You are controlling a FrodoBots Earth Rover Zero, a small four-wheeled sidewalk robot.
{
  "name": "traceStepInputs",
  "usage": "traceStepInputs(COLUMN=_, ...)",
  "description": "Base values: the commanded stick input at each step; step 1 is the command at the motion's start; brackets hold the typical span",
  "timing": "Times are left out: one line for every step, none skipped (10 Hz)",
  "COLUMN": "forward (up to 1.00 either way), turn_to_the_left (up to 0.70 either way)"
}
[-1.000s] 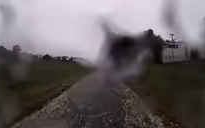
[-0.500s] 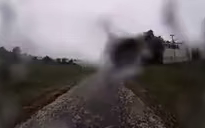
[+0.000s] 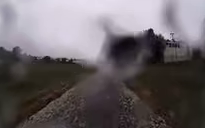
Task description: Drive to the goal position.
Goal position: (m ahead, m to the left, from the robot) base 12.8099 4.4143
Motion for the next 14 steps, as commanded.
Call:
traceStepInputs(forward=0.70, turn_to_the_left=-0.08)
traceStepInputs(forward=0.70, turn_to_the_left=0.00)
traceStepInputs(forward=0.70, turn_to_the_left=0.00)
traceStepInputs(forward=0.70, turn_to_the_left=0.00)
traceStepInputs(forward=0.70, turn_to_the_left=0.00)
traceStepInputs(forward=0.70, turn_to_the_left=0.00)
traceStepInputs(forward=0.70, turn_to_the_left=0.00)
traceStepInputs(forward=0.70, turn_to_the_left=0.00)
traceStepInputs(forward=0.70, turn_to_the_left=0.00)
traceStepInputs(forward=0.70, turn_to_the_left=0.00)
traceStepInputs(forward=0.70, turn_to_the_left=0.00)
traceStepInputs(forward=0.70, turn_to_the_left=0.00)
traceStepInputs(forward=0.70, turn_to_the_left=0.00)
traceStepInputs(forward=0.70, turn_to_the_left=0.00)
